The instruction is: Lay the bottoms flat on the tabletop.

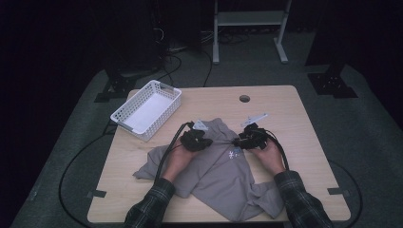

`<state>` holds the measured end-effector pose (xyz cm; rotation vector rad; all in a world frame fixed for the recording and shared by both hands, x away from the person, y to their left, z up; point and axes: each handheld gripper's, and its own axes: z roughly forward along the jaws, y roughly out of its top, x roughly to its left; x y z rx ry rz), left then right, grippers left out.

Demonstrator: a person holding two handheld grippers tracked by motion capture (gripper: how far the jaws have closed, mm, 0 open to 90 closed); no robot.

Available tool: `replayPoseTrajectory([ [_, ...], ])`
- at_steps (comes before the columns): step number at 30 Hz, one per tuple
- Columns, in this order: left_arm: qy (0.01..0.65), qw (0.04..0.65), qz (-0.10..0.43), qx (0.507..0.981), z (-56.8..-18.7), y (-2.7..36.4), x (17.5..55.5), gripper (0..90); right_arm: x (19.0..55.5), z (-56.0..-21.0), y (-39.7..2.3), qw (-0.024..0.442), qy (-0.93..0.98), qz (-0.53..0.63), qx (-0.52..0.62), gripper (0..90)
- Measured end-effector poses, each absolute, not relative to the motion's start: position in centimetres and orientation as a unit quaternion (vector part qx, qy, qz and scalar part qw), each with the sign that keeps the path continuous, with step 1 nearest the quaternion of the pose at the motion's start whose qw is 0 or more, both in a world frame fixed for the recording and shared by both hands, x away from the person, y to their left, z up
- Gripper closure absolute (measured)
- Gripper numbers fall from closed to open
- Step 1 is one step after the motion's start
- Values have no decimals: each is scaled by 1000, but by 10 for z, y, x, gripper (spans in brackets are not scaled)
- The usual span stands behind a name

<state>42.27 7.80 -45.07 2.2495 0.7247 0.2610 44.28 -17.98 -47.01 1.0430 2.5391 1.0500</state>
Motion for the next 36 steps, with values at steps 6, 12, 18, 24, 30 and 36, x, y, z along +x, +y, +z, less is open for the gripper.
replayPoseTrajectory([
  [6, 287, 379, 100, 874, -450, 79, 422, 885, 445, -471, -179, 97, 860, 358, 350, 859],
  [12, 285, 393, 99, 869, -445, 79, 420, 889, 441, -462, -185, 85, 857, 369, 350, 877],
  [18, 274, 421, 96, 859, -432, 73, 414, 889, 433, -450, -201, 96, 851, 375, 355, 877],
  [24, 270, 443, 100, 849, -423, 69, 409, 889, 431, -443, -220, 103, 841, 382, 369, 877],
  [30, 277, 483, 107, 824, -405, 80, 407, 889, 427, -423, -239, 113, 822, 413, 377, 878],
  [36, 286, 504, 124, 806, -389, 97, 404, 889, 422, -410, -243, 122, 814, 429, 373, 879],
])
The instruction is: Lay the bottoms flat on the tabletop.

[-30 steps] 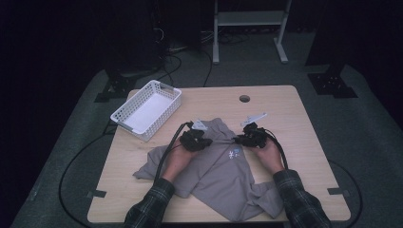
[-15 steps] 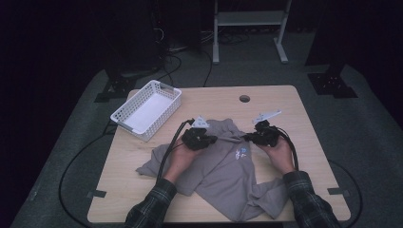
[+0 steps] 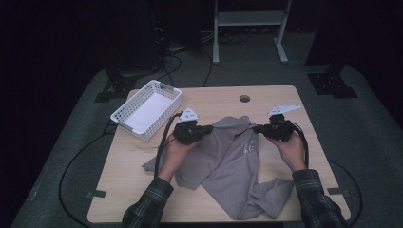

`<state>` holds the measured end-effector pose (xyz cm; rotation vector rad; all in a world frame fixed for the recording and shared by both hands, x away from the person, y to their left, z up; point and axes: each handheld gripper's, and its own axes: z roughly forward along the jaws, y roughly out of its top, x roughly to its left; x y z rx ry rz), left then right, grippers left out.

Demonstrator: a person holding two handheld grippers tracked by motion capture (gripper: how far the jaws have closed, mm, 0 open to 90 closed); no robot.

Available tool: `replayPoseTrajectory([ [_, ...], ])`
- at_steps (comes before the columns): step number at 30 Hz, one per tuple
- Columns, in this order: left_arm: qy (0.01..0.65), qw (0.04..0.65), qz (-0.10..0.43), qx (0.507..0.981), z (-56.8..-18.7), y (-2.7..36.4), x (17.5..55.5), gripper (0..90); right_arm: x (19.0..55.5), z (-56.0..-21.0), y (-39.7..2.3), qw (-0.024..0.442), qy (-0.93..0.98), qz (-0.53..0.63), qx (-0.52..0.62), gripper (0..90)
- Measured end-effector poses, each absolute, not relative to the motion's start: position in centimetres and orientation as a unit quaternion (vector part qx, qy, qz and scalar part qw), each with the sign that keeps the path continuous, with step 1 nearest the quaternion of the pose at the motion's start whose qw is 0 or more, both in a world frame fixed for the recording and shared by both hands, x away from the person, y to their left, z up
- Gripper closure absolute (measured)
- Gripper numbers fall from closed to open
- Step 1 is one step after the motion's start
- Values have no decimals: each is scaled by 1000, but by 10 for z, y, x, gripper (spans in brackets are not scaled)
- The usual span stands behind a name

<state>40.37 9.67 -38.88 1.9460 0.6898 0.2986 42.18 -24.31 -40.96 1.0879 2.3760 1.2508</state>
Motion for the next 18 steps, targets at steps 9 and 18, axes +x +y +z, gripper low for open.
replayPoseTrajectory([
  [9, 306, 515, 134, 790, -381, 122, 407, 889, 417, -397, -246, 132, 810, 439, 366, 879],
  [18, 324, 516, 142, 780, -378, 143, 410, 889, 417, -393, -257, 138, 803, 444, 374, 880],
])
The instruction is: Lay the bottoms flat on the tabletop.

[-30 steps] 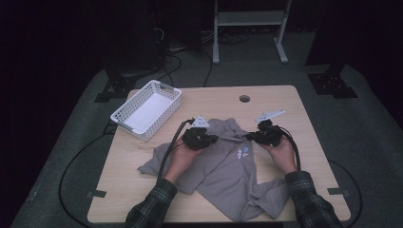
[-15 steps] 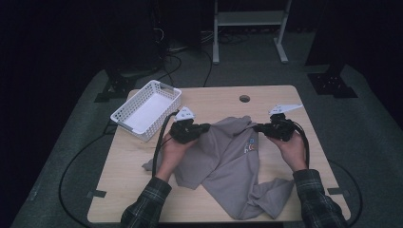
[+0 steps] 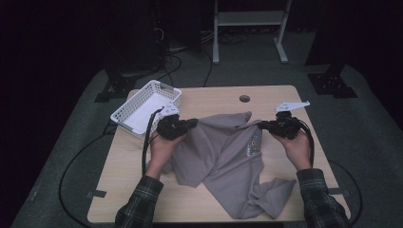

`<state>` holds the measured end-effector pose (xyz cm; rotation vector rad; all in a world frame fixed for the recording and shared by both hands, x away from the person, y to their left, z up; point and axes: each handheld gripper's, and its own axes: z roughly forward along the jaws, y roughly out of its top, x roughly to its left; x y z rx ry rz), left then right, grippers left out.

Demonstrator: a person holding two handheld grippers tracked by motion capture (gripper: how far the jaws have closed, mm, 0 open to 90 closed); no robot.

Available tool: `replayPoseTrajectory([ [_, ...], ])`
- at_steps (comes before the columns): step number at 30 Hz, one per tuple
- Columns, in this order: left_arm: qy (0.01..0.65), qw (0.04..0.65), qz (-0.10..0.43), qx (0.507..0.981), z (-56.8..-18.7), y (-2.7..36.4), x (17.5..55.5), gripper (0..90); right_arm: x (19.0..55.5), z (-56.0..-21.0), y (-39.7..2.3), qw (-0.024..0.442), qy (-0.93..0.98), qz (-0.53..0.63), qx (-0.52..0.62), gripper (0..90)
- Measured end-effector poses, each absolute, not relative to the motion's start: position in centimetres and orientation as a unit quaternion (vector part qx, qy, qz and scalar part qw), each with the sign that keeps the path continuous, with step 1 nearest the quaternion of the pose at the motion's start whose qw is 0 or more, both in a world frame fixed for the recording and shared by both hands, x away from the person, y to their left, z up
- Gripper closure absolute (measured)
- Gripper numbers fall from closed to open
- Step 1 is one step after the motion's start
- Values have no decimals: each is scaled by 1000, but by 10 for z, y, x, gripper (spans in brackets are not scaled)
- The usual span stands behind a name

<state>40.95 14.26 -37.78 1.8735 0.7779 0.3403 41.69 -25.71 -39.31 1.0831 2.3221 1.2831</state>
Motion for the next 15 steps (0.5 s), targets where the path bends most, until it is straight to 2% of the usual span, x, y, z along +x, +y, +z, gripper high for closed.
replayPoseTrajectory([
  [15, 370, 513, 155, 759, -384, 185, 416, 889, 421, -398, -286, 141, 783, 446, 411, 880],
])
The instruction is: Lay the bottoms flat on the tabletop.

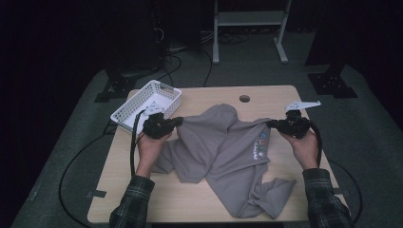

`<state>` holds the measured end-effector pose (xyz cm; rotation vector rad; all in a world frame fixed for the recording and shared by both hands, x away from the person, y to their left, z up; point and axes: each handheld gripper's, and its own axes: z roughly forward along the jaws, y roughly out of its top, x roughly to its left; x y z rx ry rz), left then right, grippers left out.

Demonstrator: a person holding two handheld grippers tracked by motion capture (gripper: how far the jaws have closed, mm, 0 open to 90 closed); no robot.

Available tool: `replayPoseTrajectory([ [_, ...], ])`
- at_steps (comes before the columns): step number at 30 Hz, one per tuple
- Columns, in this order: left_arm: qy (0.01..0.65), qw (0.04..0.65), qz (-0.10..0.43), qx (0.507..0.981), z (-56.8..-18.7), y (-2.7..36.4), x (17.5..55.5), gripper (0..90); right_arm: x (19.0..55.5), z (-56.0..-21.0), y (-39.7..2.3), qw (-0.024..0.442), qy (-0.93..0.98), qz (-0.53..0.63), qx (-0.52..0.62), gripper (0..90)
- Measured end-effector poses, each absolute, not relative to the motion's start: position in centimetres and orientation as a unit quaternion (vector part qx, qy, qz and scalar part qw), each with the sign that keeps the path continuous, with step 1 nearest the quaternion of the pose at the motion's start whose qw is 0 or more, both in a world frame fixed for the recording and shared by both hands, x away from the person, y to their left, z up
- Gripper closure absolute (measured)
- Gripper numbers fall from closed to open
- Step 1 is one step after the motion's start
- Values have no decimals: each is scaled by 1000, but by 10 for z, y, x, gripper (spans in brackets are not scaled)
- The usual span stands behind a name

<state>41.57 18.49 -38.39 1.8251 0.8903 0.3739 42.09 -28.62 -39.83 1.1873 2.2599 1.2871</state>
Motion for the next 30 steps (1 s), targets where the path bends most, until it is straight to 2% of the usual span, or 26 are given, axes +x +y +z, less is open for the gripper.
replayPoseTrajectory([
  [16, 404, 490, 164, 755, -396, 214, 417, 889, 425, -401, -312, 149, 771, 434, 441, 880],
  [30, 427, 462, 166, 759, -410, 221, 420, 887, 440, -420, -321, 151, 765, 411, 472, 871],
])
